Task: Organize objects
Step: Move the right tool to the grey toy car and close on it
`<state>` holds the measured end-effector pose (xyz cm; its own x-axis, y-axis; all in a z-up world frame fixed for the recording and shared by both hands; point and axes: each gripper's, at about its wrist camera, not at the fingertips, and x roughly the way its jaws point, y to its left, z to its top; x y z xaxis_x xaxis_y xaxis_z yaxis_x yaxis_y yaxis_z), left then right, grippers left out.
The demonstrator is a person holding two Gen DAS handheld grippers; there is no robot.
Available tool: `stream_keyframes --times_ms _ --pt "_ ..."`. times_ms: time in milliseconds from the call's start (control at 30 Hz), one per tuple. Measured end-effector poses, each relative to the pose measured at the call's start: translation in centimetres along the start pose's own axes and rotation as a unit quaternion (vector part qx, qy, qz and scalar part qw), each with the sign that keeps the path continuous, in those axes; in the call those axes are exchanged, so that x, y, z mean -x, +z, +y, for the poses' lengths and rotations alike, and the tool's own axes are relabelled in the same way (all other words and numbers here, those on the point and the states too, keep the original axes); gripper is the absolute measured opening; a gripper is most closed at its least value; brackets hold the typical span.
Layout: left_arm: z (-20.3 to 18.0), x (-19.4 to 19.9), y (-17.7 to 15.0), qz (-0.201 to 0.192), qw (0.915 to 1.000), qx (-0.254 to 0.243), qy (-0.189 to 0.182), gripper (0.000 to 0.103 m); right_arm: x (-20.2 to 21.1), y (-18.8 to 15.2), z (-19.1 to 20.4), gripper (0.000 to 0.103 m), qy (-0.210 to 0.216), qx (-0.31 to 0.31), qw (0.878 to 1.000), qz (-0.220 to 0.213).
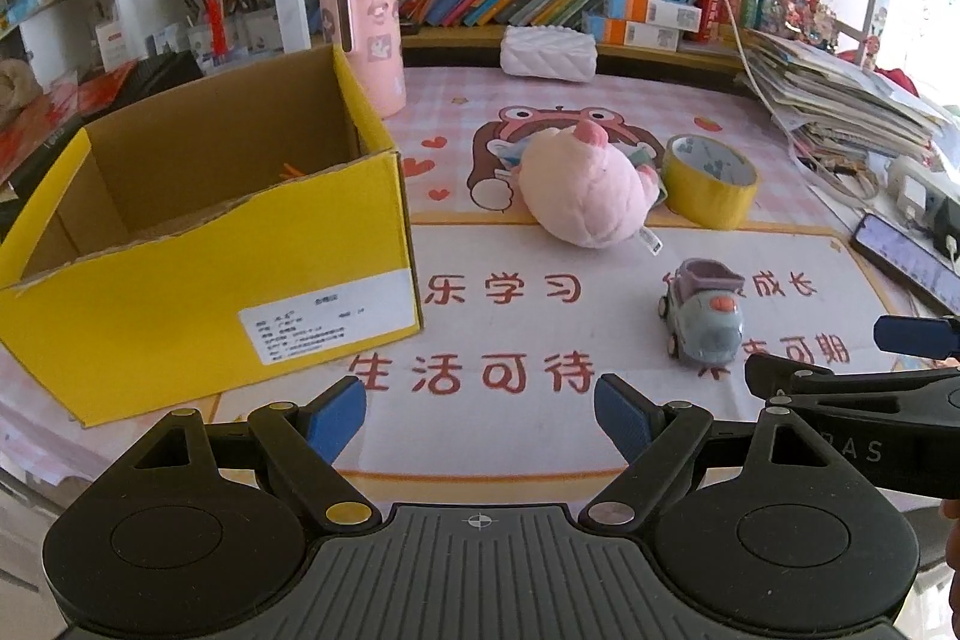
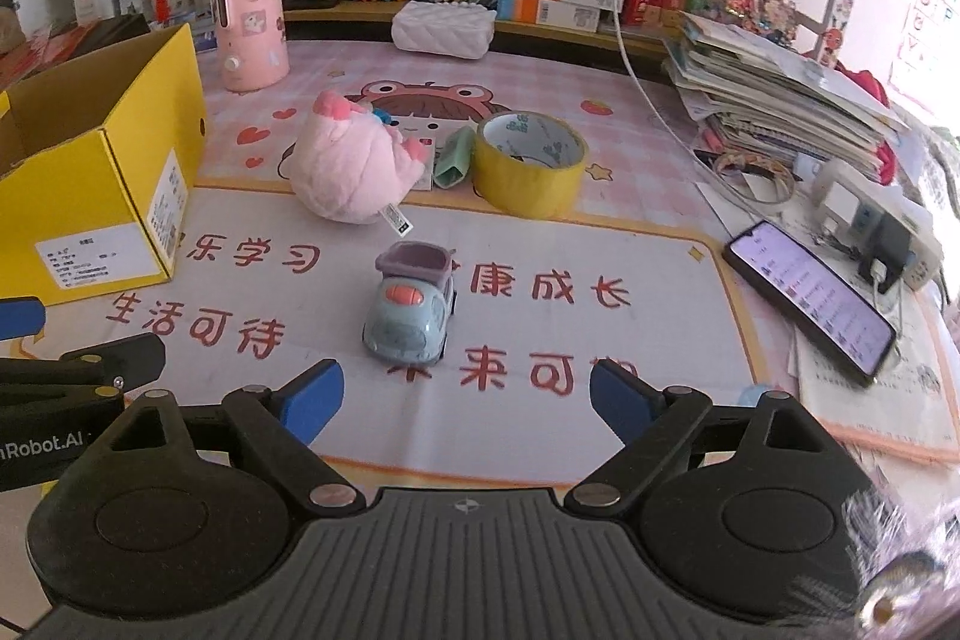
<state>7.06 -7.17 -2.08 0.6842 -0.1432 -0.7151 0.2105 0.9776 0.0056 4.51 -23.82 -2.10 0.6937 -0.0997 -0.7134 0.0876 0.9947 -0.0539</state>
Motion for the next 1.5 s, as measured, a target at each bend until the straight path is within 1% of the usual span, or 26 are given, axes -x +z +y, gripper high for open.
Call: stream_keyframes --times_ms 33,100,133,300,533,833,933,1033,1133,1333,1500 --pt "-0.1 -0.2 0.2 0.000 1.0000 0.001 0.001 0.085 -0.3 0.2 -0.2 0.089 0.003 0.002 1.000 0.000" --pt "-0.4 -0.6 0.6 0.000 1.0000 0.003 0.004 0.085 -0.8 0.7 -0.5 0.082 0.012 0.004 1.000 0.001" --pt "-0.5 -0.7 0.8 -0.001 1.0000 0.004 0.004 0.085 -1.1 0.9 -0.7 0.081 0.016 0.006 1.000 0.002" --pt "-1.2 -1.2 1.4 0.001 0.9999 0.003 0.013 0.085 -2.6 2.2 -1.1 0.070 0.048 0.011 0.999 0.005" --pt "-1.7 -2.0 1.8 0.014 0.9994 0.003 0.033 0.085 -4.9 3.4 -1.3 0.063 0.094 0.014 0.995 0.021" --pt "-2.7 -2.4 1.9 0.024 0.9985 0.001 0.050 0.085 -8.1 3.8 -1.5 0.057 0.124 0.016 0.990 0.065" --pt "-3.0 -2.6 2.0 0.025 0.9983 0.001 0.053 0.085 -9.0 3.8 -1.5 0.051 0.140 0.021 0.987 0.076" --pt "-3.4 -2.8 2.3 0.024 0.9981 0.005 0.056 0.085 -9.3 4.1 -1.6 0.048 0.153 0.029 0.985 0.072" --pt "-3.9 -3.0 2.8 0.019 0.9983 0.006 0.054 0.085 -9.3 4.5 -2.4 0.040 0.157 0.028 0.985 0.067" --pt "-5.6 -4.3 4.2 0.007 0.9993 0.000 0.036 0.085 -8.2 5.9 -5.5 0.038 0.132 0.009 0.991 0.017" --pt "-7.0 -6.0 5.9 -0.002 0.9997 0.001 0.026 0.085 -7.4 6.7 -7.9 0.038 0.125 0.005 0.992 -0.008"
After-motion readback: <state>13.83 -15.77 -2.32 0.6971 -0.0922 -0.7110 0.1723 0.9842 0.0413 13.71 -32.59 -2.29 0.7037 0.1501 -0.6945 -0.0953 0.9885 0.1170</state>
